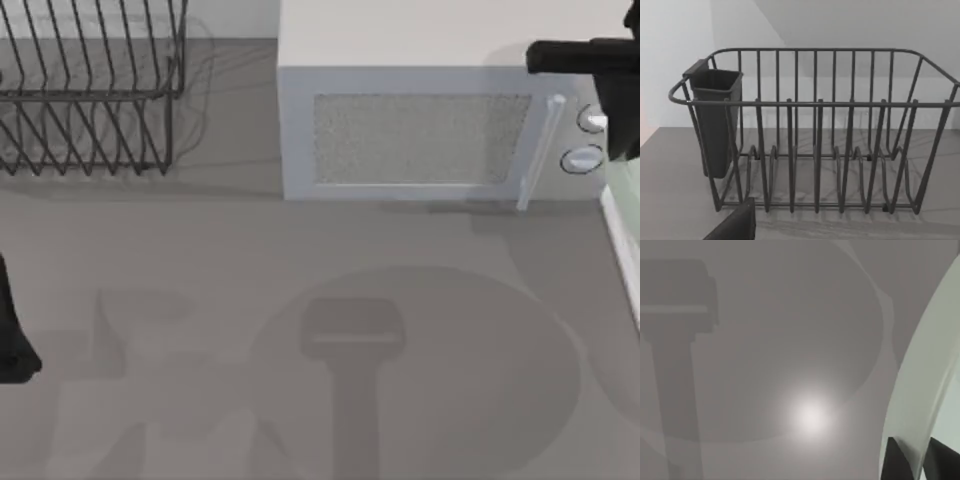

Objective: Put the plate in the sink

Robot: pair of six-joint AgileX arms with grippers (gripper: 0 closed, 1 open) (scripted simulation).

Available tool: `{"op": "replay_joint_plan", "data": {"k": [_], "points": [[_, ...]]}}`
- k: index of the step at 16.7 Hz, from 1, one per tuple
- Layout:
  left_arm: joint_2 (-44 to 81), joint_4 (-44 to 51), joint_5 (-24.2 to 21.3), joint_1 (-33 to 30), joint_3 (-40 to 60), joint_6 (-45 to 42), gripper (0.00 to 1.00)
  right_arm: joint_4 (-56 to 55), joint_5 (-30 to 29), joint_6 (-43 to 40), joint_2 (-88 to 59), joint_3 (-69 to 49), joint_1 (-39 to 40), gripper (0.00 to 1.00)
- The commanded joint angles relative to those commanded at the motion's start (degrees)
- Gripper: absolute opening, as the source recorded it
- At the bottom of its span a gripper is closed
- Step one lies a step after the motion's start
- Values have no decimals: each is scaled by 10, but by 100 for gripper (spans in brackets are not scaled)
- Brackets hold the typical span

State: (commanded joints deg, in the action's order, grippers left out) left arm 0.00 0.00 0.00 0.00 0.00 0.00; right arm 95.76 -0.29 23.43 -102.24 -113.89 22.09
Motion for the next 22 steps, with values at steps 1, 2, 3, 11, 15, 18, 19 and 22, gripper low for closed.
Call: {"op": "replay_joint_plan", "data": {"k": [1, 2, 3, 11, 15, 18, 19, 22], "points": [[0, 0, 0, 0, 0, 0, 100, 5, 0, -2, 1, -4, -4, 0], [0, 0, 0, 0, 0, 0, 100, 5, 0, -2, 1, -4, -4, 0], [0, 0, 0, 0, 0, 0, 100, 5, 0, -2, 1, -4, -4, 0], [0, 0, 0, 0, 0, 0, 100, 14, -8, -36, -62, -77, -58, 0], [0, 0, 0, 0, 0, 0, 100, 28, -17, -92, -166, -198, -139, 0], [0, 0, 0, 0, 0, 0, 100, 38, -18, -145, -261, -303, -195, 0], [0, 0, 0, 0, 0, 0, 100, 41, -17, -163, -294, -337, -211, 0], [0, 0, 0, 0, 0, 0, 100, 47, -14, -211, -396, -426, -246, 0]]}}
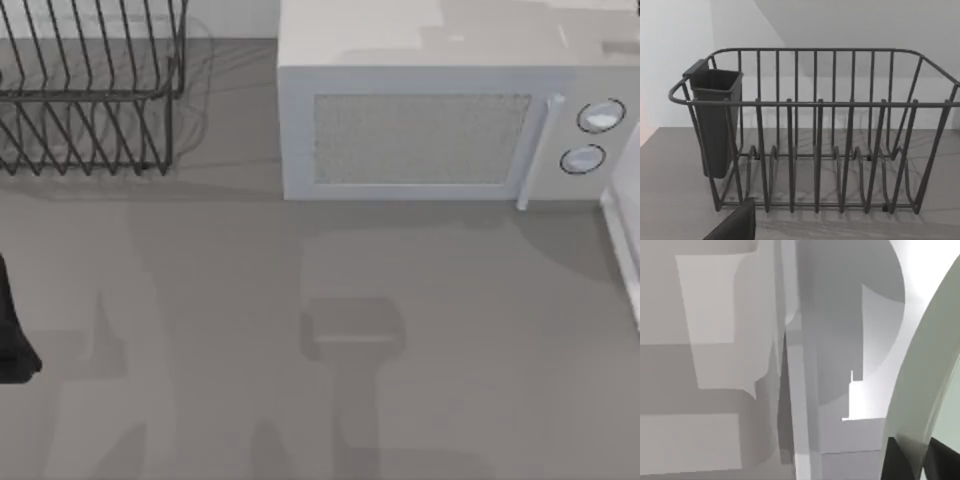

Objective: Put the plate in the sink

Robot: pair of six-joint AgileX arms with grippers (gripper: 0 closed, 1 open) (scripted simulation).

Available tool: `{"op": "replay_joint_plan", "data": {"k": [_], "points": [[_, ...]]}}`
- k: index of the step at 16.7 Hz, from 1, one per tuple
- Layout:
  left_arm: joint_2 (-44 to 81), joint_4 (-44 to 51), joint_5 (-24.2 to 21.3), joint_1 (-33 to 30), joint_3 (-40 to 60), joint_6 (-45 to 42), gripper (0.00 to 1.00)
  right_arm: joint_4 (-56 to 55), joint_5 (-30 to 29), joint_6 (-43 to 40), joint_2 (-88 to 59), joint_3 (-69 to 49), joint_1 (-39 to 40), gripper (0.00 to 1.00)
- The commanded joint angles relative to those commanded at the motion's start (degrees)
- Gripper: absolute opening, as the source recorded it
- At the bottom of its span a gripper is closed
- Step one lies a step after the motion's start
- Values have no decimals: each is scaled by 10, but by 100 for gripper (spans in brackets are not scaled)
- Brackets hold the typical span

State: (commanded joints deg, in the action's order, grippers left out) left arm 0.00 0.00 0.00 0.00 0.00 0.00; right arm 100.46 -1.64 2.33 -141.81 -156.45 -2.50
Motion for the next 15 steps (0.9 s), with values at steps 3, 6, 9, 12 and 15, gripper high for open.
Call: {"op": "replay_joint_plan", "data": {"k": [3, 6, 9, 12, 15], "points": [[0, 0, 0, 0, 0, 0, 100, 3, 5, -36, -86, -65, -18, 0], [0, 0, 0, 0, 0, 0, 100, 3, 11, -55, -132, -96, -22, 0], [0, 0, 0, 0, 0, 0, 100, 3, 11, -57, -135, -98, -22, 0], [0, 0, 0, 0, 0, 0, 100, 3, 11, -57, -135, -98, -22, 8], [0, 0, 0, 0, 0, 0, 100, 3, 11, -57, -135, -98, -22, 30]]}}
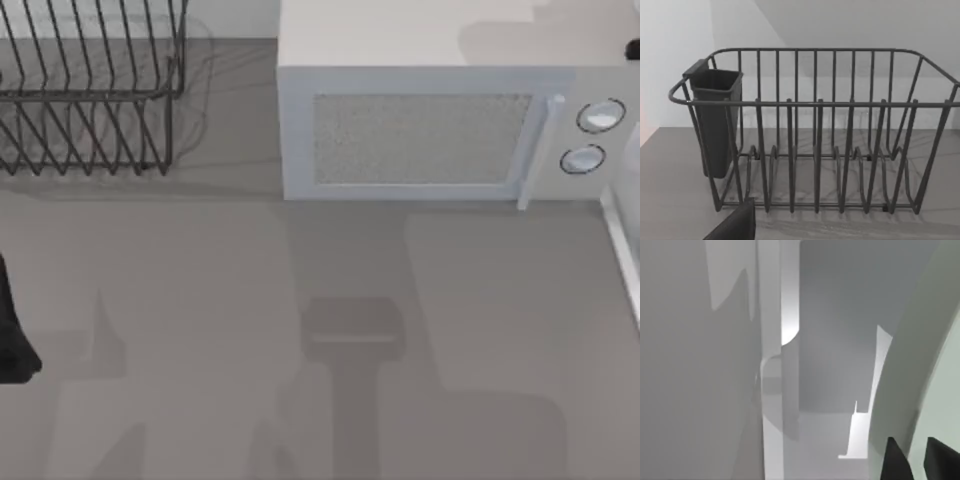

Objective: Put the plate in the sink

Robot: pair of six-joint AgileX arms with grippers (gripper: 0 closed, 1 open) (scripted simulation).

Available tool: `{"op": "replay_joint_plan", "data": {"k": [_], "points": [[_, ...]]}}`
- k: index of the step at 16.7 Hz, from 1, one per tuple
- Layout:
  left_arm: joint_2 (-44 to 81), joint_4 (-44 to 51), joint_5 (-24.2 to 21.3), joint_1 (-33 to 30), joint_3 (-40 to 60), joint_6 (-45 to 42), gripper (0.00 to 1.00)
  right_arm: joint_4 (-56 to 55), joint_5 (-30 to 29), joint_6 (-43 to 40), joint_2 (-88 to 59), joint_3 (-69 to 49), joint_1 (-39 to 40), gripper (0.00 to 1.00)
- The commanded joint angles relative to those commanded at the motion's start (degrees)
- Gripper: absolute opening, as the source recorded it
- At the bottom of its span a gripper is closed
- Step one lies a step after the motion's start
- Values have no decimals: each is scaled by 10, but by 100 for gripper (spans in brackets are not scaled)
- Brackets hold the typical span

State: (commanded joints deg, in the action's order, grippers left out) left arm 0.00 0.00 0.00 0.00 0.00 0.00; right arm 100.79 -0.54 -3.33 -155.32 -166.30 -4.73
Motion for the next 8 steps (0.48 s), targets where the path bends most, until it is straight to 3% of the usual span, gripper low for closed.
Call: {"op": "replay_joint_plan", "data": {"k": [8], "points": [[0, 0, 0, 0, 0, 0, 100, 0, 0, 0, 0, 0, 0, 90]]}}
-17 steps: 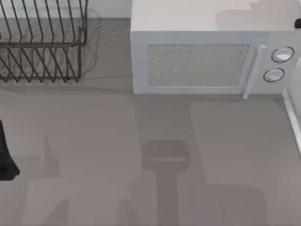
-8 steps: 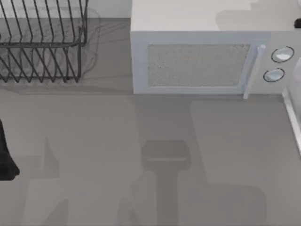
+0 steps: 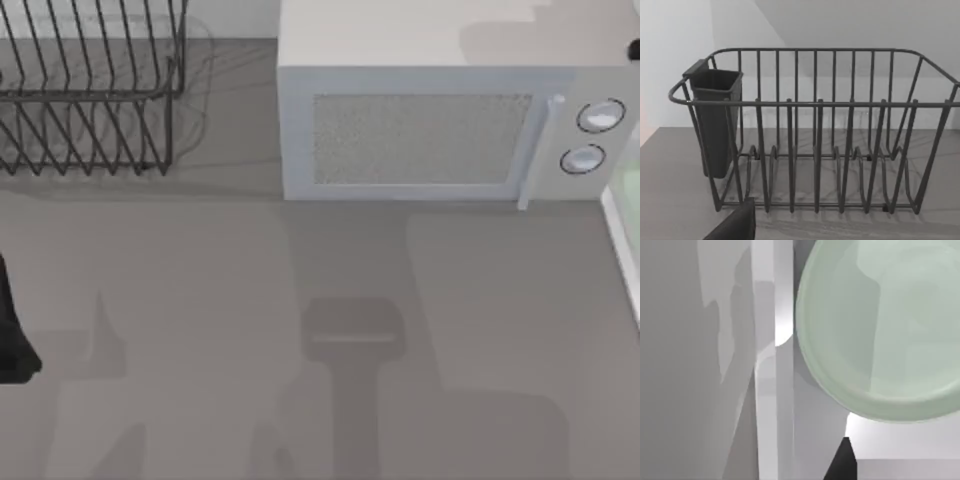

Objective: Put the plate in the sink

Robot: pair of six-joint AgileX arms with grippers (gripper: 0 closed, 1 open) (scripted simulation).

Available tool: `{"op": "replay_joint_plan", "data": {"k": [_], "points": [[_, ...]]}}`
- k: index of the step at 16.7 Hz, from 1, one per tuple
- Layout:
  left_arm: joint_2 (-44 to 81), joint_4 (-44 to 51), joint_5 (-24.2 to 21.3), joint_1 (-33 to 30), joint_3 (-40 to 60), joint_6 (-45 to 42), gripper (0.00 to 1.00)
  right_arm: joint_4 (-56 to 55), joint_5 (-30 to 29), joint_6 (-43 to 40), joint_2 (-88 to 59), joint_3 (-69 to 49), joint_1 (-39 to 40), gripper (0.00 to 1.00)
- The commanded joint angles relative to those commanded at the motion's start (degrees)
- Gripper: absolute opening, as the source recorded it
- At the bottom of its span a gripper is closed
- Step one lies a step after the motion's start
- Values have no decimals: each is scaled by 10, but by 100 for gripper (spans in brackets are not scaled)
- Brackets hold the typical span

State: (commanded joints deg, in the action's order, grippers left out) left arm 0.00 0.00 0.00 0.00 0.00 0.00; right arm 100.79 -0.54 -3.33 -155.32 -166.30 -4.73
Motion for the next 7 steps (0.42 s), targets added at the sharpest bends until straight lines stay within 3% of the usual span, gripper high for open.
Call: {"op": "replay_joint_plan", "data": {"k": [2, 7], "points": [[0, 0, 0, 0, 0, 0, 100, 0, 0, 0, 0, 0, 0, 100], [0, 0, 0, 0, 0, 0, 100, 0, 0, 0, 0, 0, 0, 100]]}}
